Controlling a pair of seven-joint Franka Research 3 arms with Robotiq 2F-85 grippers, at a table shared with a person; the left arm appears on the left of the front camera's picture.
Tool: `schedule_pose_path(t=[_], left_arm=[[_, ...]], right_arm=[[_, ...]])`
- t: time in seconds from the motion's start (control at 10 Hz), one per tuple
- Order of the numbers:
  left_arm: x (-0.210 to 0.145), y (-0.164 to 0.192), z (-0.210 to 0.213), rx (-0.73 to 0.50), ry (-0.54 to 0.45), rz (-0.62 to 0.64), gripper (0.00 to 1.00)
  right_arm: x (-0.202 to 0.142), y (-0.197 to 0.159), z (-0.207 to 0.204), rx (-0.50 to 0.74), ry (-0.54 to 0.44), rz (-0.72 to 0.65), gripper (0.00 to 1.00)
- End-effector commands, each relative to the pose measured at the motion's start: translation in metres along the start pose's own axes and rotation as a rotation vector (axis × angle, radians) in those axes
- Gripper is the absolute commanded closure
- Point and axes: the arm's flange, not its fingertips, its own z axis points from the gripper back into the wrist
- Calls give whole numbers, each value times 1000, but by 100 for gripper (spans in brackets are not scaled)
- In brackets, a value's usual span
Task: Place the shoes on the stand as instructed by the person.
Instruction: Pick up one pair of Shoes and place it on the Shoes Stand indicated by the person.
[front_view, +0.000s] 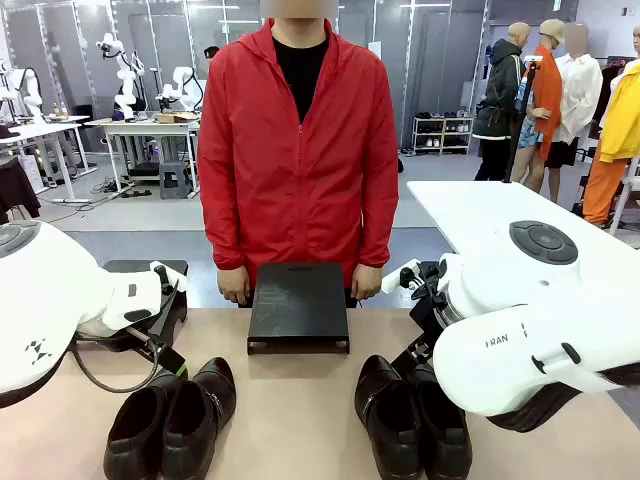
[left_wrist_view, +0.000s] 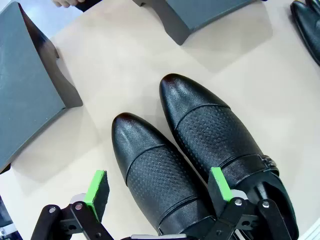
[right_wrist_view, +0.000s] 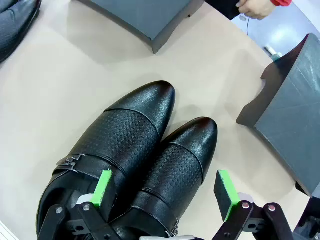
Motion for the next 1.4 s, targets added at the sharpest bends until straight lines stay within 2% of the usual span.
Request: schedule_pose_path(t=[0.0,0.7,0.8,0.9,1.1,1.3], left_arm=[[0,0,0,0,0,-1,0],[0,0,0,0,0,-1,0],[15,-2,7,24,-38,-31,0],[31,2,21,19,-50,-16,0],[54,11,70,-94,-81,32,0],[58,24,116,-215,-71,86,0]], right_arm=[[0,0,0,0,0,0,0],[0,0,0,0,0,0,0],[0,0,0,0,0,2,0],[9,-7,22,23,-44,-18,0],[19,-18,65,66,-66,-41,0],[13,-41,116,195,-109,-108,0]])
